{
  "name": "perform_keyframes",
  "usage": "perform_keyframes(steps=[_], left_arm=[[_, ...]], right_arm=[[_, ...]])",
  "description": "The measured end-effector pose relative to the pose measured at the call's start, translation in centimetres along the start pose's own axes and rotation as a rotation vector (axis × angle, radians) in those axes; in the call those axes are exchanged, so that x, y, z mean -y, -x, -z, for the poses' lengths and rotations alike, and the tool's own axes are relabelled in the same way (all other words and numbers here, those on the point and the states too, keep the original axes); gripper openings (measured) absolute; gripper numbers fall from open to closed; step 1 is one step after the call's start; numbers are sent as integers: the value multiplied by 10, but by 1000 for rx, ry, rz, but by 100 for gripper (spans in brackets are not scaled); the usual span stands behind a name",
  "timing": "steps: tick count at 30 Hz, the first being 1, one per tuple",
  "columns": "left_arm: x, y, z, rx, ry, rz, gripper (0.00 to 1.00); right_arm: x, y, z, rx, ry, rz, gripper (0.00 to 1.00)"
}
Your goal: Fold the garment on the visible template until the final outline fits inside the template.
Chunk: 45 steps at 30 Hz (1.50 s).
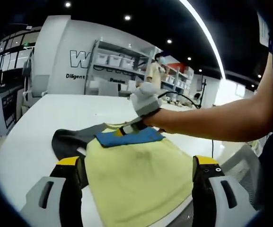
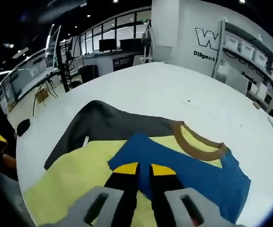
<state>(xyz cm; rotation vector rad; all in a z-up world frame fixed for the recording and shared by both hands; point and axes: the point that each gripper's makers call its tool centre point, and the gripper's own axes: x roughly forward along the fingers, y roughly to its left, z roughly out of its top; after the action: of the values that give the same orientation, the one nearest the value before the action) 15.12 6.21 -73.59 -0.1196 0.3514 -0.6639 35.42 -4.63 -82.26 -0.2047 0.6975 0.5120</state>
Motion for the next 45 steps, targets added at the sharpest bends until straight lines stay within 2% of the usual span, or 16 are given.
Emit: perform_keyframes(steps=[1,4,5,7,13,19,24,34,38,44,45], left_arm=[[0,0,0,-1,-1,3,92],[2,0,1,-4,-4,8,92],[3,-1,1,-6,-6,10,92],[4,-1,2,-10,-10,13,92],[8,-2,4,-21,-18,22,92],[10,-3,5,-30,-28,27,92],[10,-3,6,-33,-28,28,92],[10,-4,9,-48,-24,27,91],[9,-4,10,-52,-22,26,91],[6,-4,10,-53,-15,13,91],[6,-4,11,-55,-17,11,90]], right_arm=[[25,14,7,14,-49,49,6],[54,31,18,22,-129,91,8],[71,43,28,20,-162,129,8],[92,56,42,13,-192,174,9],[125,80,66,7,-244,247,9],[135,90,86,-22,-262,277,11],[145,92,107,-47,-311,293,12],[145,78,123,-58,-421,263,12],[144,69,127,-63,-421,265,9],[142,57,118,-81,-324,267,3],[146,55,115,-76,-282,273,2]])
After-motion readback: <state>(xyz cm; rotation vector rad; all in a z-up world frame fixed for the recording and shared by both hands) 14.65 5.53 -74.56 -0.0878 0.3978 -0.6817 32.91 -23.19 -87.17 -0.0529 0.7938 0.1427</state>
